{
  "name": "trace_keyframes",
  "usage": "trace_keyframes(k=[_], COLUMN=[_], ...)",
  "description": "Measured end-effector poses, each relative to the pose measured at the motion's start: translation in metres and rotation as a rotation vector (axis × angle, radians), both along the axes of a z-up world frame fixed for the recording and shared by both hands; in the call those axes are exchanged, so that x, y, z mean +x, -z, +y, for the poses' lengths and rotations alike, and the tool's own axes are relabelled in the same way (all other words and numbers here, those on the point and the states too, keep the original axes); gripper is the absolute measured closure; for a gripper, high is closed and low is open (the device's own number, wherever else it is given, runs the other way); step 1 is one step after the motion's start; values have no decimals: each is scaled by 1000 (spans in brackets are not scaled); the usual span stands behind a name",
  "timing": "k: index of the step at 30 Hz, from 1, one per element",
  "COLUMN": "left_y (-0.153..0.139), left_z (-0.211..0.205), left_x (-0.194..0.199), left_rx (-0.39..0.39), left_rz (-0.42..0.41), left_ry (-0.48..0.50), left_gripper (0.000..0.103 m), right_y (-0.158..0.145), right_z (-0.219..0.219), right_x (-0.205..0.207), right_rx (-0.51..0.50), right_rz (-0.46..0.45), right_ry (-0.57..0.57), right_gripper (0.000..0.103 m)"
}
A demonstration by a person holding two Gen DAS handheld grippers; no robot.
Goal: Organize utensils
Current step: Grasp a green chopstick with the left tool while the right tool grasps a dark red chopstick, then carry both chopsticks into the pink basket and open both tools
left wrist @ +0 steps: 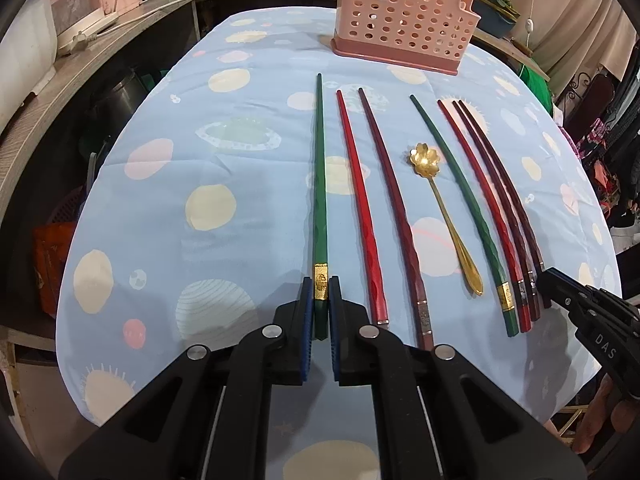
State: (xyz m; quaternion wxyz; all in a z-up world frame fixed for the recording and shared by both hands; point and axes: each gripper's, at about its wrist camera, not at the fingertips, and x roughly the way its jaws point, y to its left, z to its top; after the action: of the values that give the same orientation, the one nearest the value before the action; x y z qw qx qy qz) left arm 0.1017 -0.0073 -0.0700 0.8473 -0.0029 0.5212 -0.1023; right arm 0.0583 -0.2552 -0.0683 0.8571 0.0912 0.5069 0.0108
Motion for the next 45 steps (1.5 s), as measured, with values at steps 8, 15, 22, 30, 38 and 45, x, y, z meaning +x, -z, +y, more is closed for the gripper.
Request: trace_keyframes(k=[8,15,22,30,38,45], left_y=[-12,-33,-71,-118,-154,-181], left_z=[0,2,8,14,16,12], left_x=[-3,-4,-1,14,38,61], left_rx=[2,-17,-58,-97,-117,-129], left_rz=[-12,-51,-122,-220,-295,-353], left_ry=[-4,-11,-26,-52,-73,-74], left_gripper=[96,96,96,96,96,96], right_y=[-16,-43,-81,-123,-152,-172], right_z=[-4,-11,-24,-37,-49,-59], right_x=[-2,-2,2,14,36,56], right_rx=[14,38,68,80,68,57], right_rz=[-42,-110,-204,-312,-393,-442], right_ry=[9,25,49,67,82,98], right_gripper=[96,96,96,96,96,96])
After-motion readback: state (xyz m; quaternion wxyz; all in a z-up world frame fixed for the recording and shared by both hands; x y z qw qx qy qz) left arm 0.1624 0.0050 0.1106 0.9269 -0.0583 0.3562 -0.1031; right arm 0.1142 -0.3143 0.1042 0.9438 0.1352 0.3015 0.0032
